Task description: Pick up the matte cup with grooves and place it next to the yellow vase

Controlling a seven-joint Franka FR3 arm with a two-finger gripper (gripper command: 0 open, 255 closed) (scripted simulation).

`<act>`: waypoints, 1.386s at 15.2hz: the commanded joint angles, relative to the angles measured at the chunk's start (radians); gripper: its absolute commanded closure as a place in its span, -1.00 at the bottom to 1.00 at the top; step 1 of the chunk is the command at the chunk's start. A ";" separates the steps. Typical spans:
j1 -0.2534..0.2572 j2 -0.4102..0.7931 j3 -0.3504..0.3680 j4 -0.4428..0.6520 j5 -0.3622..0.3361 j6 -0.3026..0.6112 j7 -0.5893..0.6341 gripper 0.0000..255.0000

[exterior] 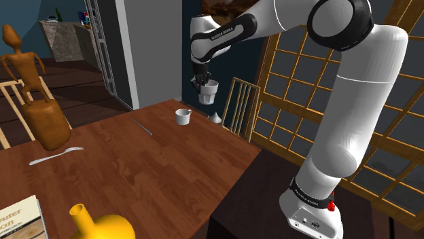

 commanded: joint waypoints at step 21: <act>0.047 -0.126 0.041 0.086 0.006 -0.224 0.045 1.00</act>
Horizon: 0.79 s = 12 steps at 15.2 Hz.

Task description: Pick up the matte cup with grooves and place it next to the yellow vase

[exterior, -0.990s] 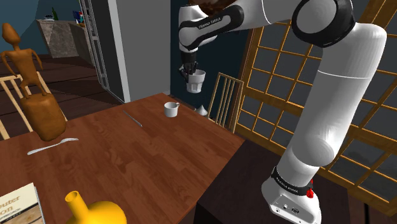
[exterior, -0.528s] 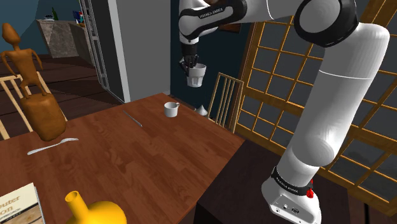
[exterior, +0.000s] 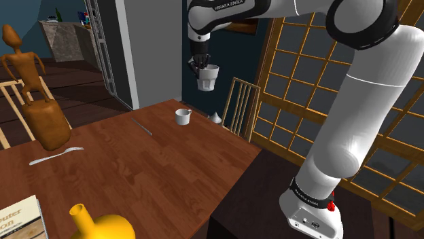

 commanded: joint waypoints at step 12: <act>0.135 -0.176 0.150 -0.191 0.003 -0.037 0.283 1.00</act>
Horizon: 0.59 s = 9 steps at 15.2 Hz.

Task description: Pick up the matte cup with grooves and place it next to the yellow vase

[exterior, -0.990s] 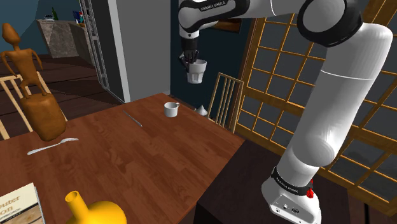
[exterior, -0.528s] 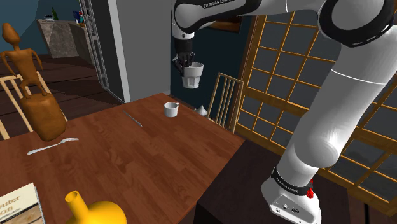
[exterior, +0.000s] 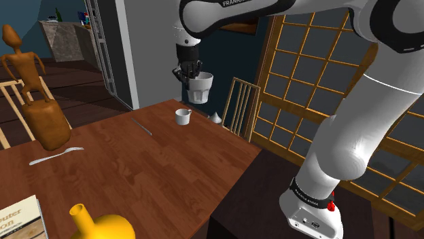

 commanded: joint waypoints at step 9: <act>0.107 -0.037 0.141 -0.025 0.026 -0.055 0.234 1.00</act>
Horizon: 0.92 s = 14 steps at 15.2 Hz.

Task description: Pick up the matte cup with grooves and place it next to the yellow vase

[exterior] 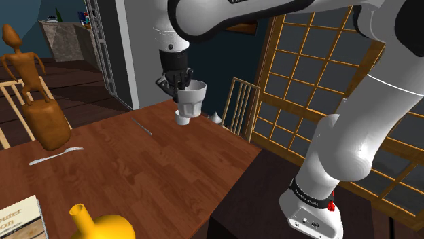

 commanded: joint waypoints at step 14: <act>0.164 0.137 0.219 0.172 -0.011 -0.112 0.377 1.00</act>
